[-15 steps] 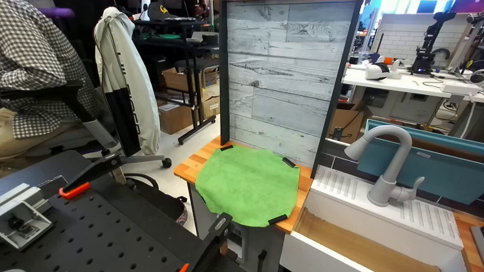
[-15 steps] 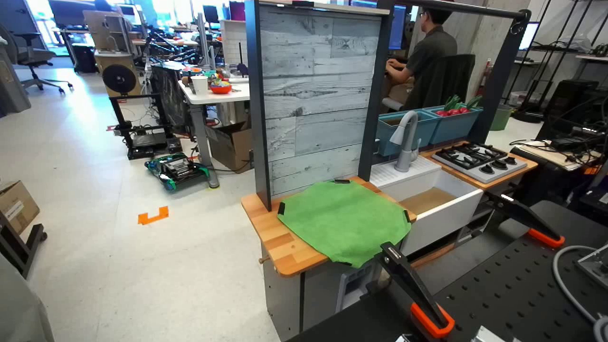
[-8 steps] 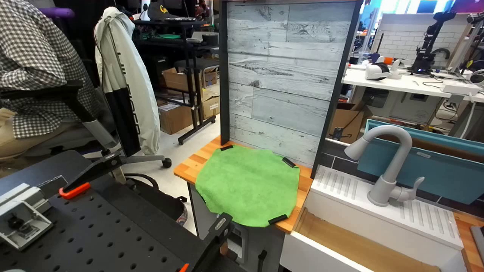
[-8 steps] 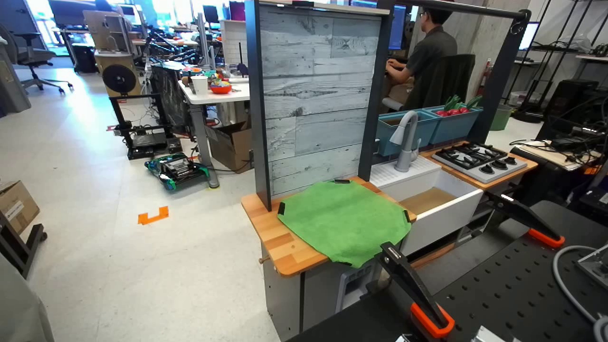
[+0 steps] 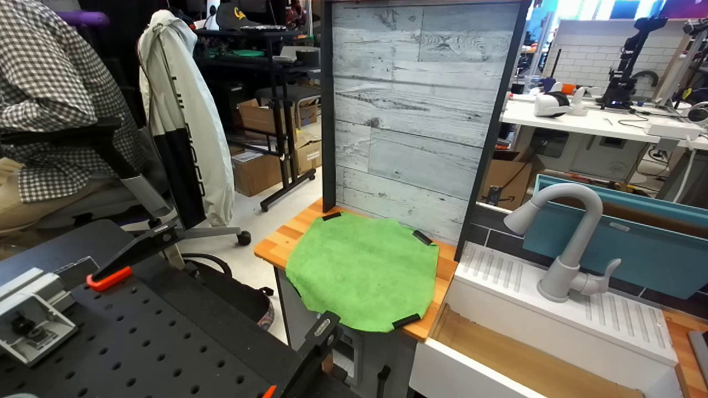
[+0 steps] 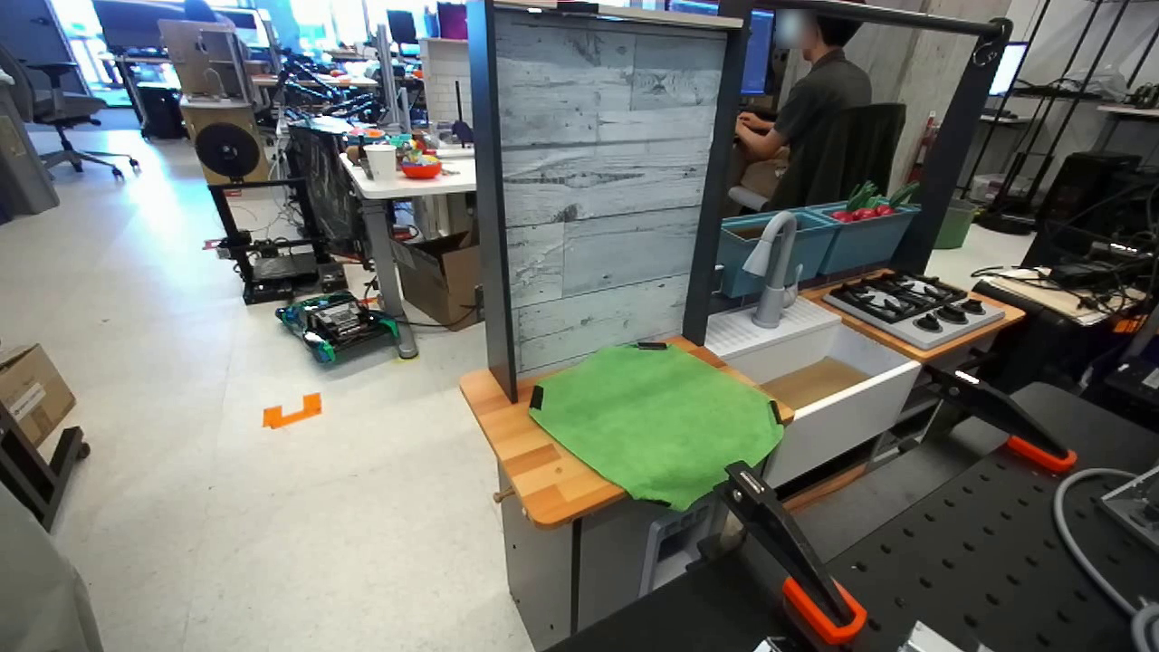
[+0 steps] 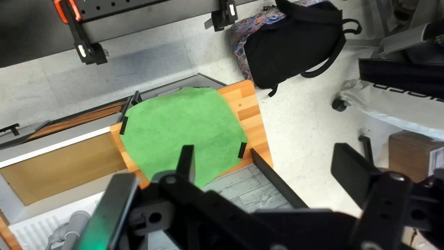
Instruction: Fold the green cloth
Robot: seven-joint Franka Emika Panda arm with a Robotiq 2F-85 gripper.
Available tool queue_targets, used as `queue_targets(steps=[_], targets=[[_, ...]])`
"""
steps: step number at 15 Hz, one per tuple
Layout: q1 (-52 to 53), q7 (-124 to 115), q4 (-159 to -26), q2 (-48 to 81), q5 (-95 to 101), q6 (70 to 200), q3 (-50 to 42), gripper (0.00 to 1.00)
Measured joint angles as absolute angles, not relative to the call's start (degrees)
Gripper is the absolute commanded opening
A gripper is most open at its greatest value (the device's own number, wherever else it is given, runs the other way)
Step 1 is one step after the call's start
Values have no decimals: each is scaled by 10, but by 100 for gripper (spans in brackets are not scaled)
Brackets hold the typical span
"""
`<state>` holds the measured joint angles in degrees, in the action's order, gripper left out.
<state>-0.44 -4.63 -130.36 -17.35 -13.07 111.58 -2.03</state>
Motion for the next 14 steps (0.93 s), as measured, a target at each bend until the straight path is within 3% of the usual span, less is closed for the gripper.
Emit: queue_targets(steps=[14], targets=[[-53, -59, -1309, 139, -60, 1409, -53, 100]])
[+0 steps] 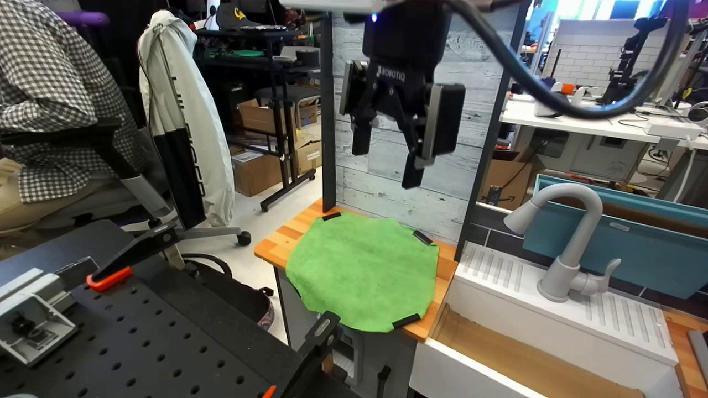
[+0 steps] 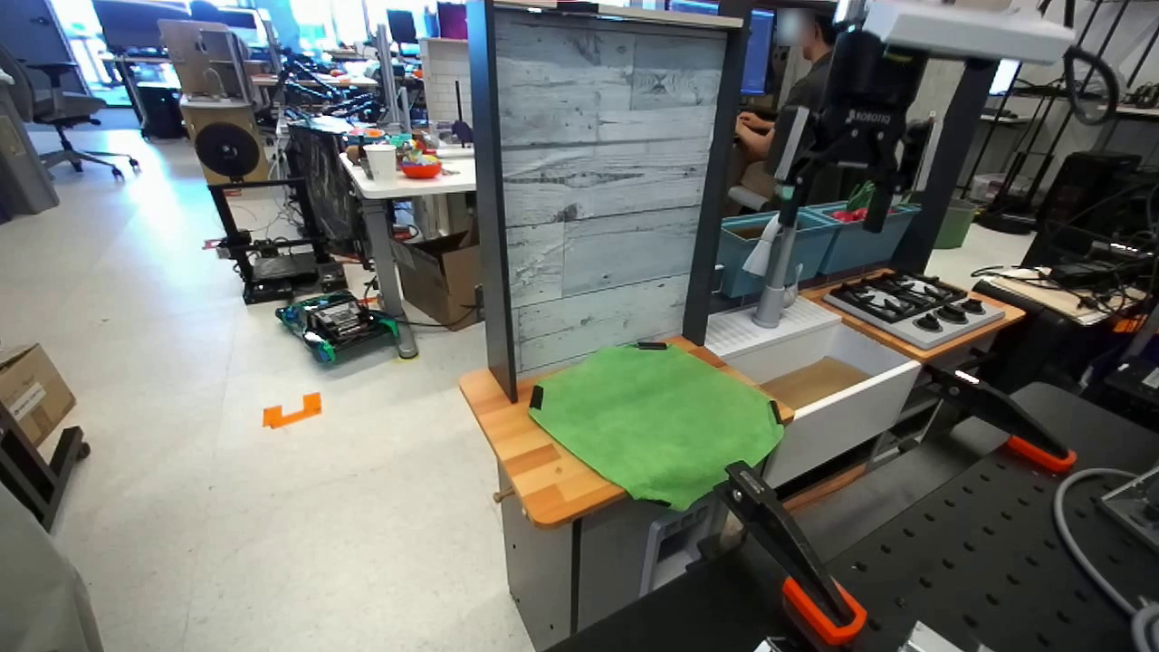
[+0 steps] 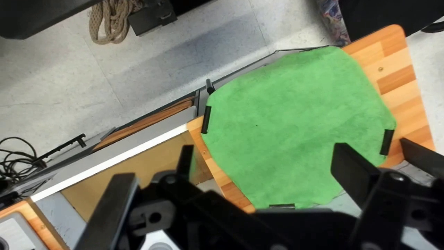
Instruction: Fold the green cloth
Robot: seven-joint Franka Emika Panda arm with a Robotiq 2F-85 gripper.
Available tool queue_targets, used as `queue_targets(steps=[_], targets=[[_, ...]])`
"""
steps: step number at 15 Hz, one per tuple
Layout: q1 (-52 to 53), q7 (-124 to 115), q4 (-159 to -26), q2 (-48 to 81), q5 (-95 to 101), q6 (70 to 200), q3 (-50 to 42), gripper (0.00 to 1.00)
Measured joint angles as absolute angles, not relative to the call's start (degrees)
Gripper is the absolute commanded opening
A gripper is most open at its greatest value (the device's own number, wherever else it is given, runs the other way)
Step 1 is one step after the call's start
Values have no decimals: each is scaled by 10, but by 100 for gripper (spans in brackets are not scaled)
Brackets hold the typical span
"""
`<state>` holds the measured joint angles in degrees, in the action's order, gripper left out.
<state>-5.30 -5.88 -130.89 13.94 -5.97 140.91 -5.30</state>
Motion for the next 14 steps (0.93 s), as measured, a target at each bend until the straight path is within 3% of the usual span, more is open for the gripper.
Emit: queue_targets(steps=[14], targets=[[-88, -86, -1170, 410, -88, 1519, -61, 100]])
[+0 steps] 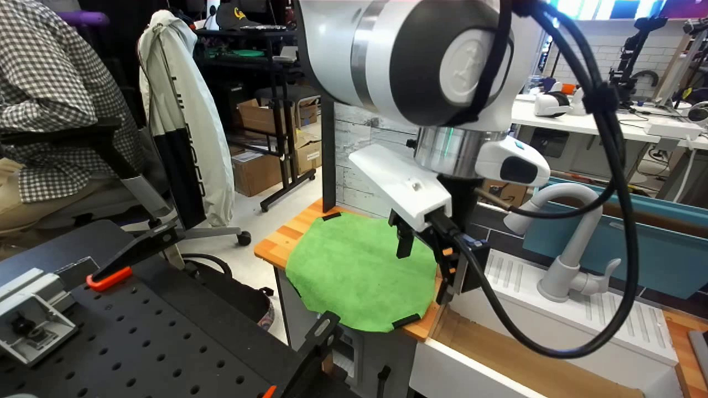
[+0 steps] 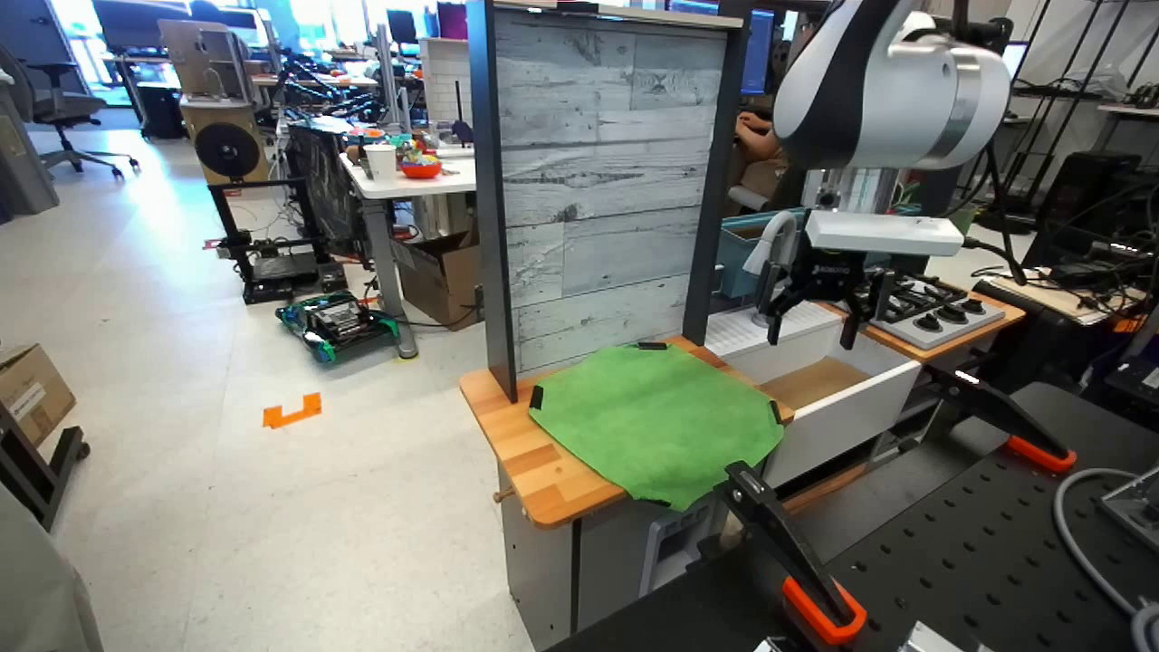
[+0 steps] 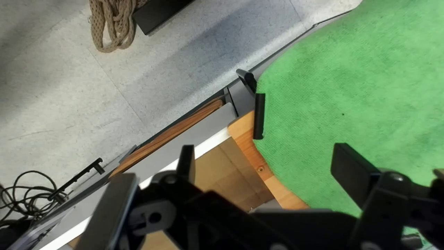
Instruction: Fold the green cloth
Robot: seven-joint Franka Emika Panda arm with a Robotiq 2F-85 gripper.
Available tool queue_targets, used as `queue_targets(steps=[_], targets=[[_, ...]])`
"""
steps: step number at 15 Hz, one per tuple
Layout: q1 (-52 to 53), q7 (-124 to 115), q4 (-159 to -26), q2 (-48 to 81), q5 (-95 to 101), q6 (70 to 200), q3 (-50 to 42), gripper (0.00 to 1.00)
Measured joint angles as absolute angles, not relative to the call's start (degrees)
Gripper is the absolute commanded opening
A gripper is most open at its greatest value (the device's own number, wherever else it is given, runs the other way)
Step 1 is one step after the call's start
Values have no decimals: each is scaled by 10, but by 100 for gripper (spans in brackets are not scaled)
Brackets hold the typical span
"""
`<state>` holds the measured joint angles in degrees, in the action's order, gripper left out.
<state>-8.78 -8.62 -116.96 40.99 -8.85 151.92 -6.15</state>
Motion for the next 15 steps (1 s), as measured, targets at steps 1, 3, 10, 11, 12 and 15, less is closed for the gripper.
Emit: queue_targets(steps=[1, 3, 10, 11, 12, 15], targets=[[-91, -86, -1158, 426, -93, 1520, -61, 100], [-98, -87, -1138, 454, -97, 1521, -61, 100], [-112, -95, -1079, 524, -104, 1521, -63, 100], [-111, -97, -1072, 532, -104, 1521, -63, 100], [-111, -98, -1065, 539, -104, 1521, -63, 100], [-104, -103, -1048, 560, -104, 1521, -63, 100]])
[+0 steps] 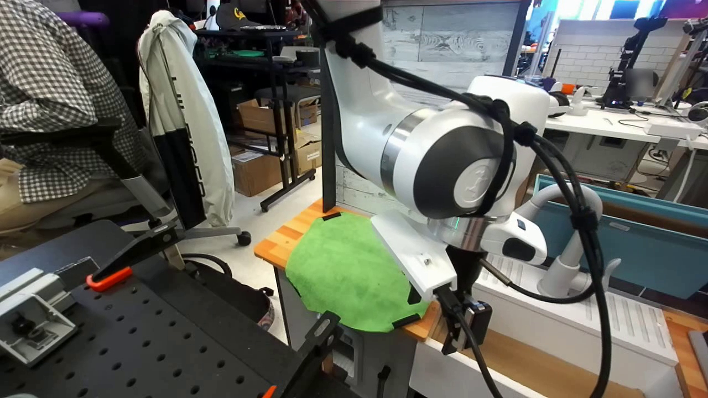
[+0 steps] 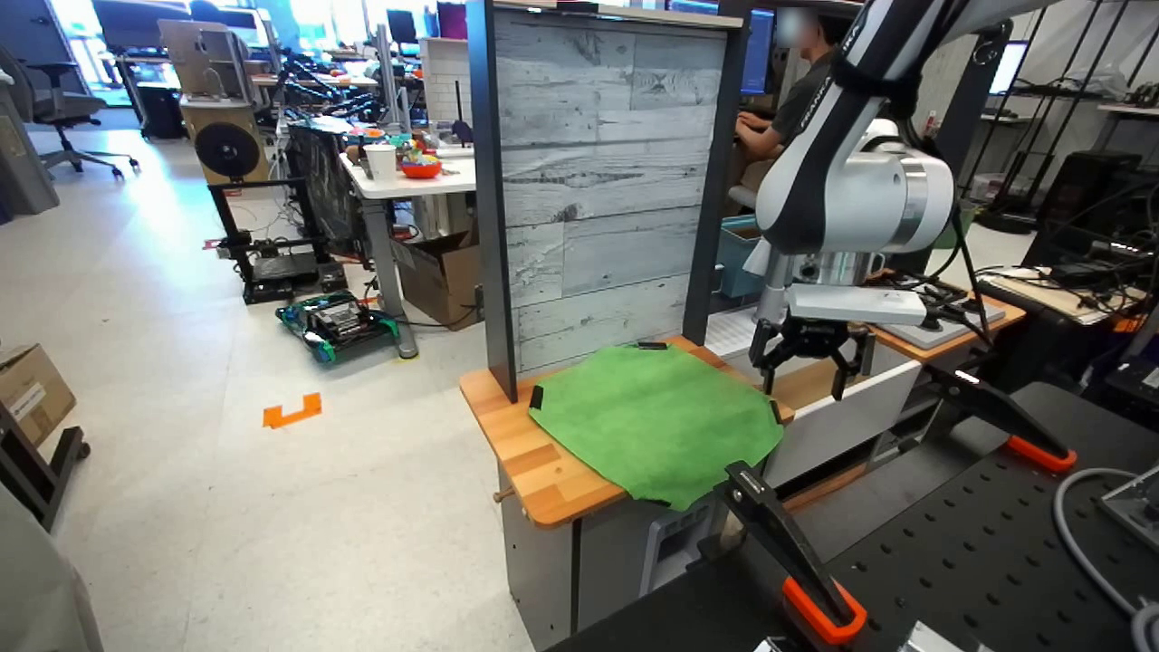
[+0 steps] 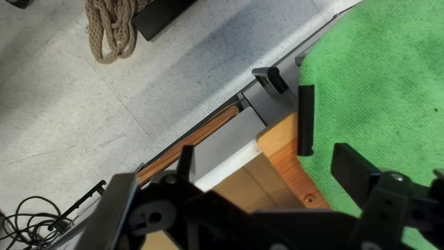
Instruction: Fold the green cloth
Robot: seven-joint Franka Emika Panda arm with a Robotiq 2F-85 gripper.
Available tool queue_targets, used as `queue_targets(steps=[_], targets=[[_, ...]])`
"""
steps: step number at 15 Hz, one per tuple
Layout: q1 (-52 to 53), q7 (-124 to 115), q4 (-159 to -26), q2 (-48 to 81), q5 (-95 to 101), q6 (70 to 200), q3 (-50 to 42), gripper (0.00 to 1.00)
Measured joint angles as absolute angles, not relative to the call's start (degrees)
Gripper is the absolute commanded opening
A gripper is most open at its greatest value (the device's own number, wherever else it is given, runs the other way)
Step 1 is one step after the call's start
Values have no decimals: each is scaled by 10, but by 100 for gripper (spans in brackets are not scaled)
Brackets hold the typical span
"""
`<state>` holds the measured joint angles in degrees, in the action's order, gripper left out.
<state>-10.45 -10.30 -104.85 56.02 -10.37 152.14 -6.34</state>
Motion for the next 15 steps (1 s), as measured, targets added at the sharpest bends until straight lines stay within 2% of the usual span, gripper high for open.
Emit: queue_targets(steps=[4, 5, 6, 9, 15], targets=[[-86, -106, -1040, 578, -103, 1521, -65, 100], [-81, -107, -1039, 580, -102, 1521, -66, 75], [-75, -109, -1038, 581, -102, 1521, -67, 74], [-60, -115, -1032, 588, -99, 1521, -73, 49], [-53, -119, -1022, 590, -93, 1521, -78, 5]])
